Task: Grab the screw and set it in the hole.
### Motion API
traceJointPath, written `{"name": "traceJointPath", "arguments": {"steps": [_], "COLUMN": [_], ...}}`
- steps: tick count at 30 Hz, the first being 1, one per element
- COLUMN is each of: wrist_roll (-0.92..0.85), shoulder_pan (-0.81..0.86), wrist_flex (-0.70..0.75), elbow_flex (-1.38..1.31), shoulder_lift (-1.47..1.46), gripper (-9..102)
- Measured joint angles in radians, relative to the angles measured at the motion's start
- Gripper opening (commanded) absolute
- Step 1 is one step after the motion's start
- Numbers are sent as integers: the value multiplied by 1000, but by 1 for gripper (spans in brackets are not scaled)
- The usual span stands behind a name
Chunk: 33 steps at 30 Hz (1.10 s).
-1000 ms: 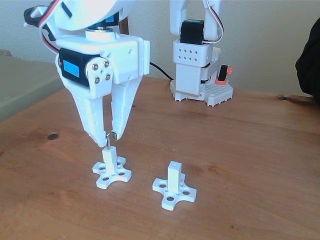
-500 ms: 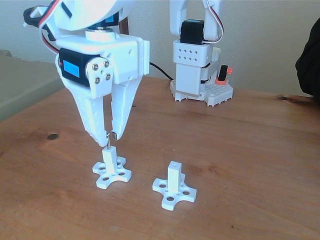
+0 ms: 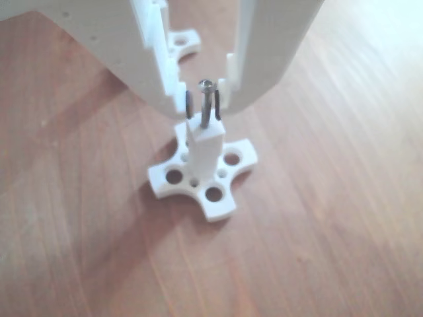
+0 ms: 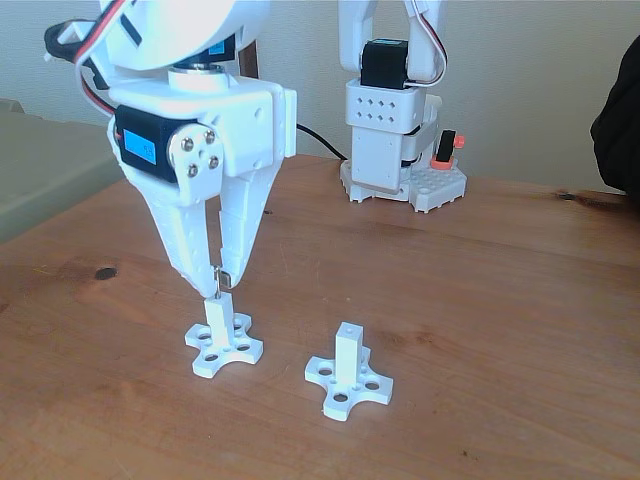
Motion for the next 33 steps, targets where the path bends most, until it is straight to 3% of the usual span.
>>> {"name": "traceJointPath", "arguments": {"steps": [33], "wrist_roll": [-18], "shoulder_pan": [0], "wrist_flex": [-20], "elbow_flex": [-8], "shoulder_lift": [0], "gripper": [-4]}}
